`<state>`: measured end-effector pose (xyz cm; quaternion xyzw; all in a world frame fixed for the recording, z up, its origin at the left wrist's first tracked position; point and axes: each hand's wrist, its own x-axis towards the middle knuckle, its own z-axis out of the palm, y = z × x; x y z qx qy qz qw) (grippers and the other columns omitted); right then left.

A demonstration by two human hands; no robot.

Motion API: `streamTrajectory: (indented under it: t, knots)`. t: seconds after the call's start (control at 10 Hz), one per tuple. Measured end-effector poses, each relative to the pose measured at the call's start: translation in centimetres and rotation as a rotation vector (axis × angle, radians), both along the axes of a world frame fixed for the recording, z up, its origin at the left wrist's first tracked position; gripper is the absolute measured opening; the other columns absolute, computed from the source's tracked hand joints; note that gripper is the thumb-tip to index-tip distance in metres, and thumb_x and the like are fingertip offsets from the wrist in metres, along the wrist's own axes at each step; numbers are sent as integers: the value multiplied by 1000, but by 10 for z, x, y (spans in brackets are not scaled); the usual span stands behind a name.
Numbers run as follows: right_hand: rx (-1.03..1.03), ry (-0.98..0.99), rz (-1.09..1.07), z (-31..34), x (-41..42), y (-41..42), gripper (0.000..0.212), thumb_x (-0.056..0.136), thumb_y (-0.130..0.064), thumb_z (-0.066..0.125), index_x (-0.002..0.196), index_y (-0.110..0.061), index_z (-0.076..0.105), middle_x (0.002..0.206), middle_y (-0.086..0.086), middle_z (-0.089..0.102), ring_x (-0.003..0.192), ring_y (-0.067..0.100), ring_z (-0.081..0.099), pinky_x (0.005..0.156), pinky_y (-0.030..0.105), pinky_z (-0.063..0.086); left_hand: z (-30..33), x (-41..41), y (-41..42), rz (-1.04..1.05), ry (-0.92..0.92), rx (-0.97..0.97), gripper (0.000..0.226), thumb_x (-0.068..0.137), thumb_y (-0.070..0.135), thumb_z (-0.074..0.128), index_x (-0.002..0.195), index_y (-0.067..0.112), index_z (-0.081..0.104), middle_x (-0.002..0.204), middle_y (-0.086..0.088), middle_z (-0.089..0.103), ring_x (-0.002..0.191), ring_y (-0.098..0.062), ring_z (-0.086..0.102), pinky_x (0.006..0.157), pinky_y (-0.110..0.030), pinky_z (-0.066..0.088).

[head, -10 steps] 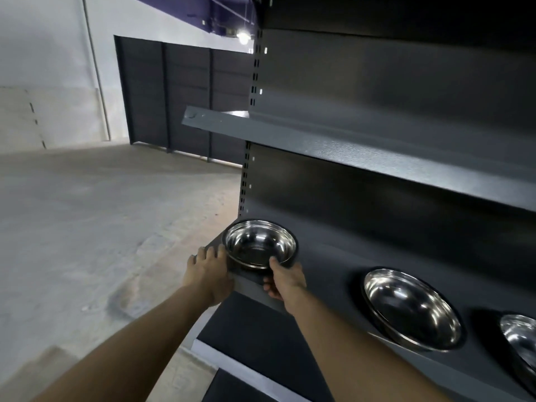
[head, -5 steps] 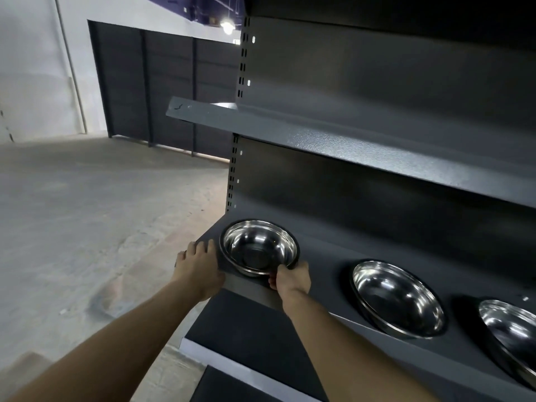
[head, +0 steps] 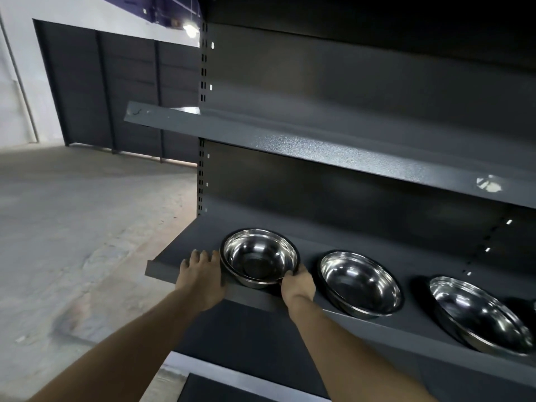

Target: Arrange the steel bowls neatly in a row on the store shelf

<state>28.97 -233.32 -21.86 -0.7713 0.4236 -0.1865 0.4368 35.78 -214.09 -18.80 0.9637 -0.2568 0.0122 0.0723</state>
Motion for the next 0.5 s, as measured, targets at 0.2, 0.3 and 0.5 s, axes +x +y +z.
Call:
streamTrajectory:
  t: [0.2, 0.3, 0.5]
  knots:
    - [180, -91, 4, -6, 0, -3, 40, 100, -20, 50, 139, -12, 55, 103, 13, 74, 87, 28, 70, 93, 39, 56, 0, -9, 3, -10, -7, 21, 73, 91, 46, 52, 151, 12, 26, 150, -9, 36, 145, -31, 25, 117, -45, 27]
    - [294, -171, -21, -7, -5, 2, 43, 100, -22, 52, 143, -16, 49, 90, 10, 72, 62, 18, 63, 76, 35, 57, -2, -11, 3, -14, 9, 28, 74, 91, 45, 52, 151, 11, 25, 151, -10, 35, 146, -31, 24, 118, -45, 26]
    - [277, -197, -31, -18, -28, 2, 60, 101, -31, 51, 155, -15, 33, 119, 16, 71, 81, 20, 67, 98, 47, 55, 3, -19, -15, -53, -82, 21, 72, 92, 42, 48, 153, 11, 24, 151, -9, 37, 145, -30, 26, 117, -43, 27]
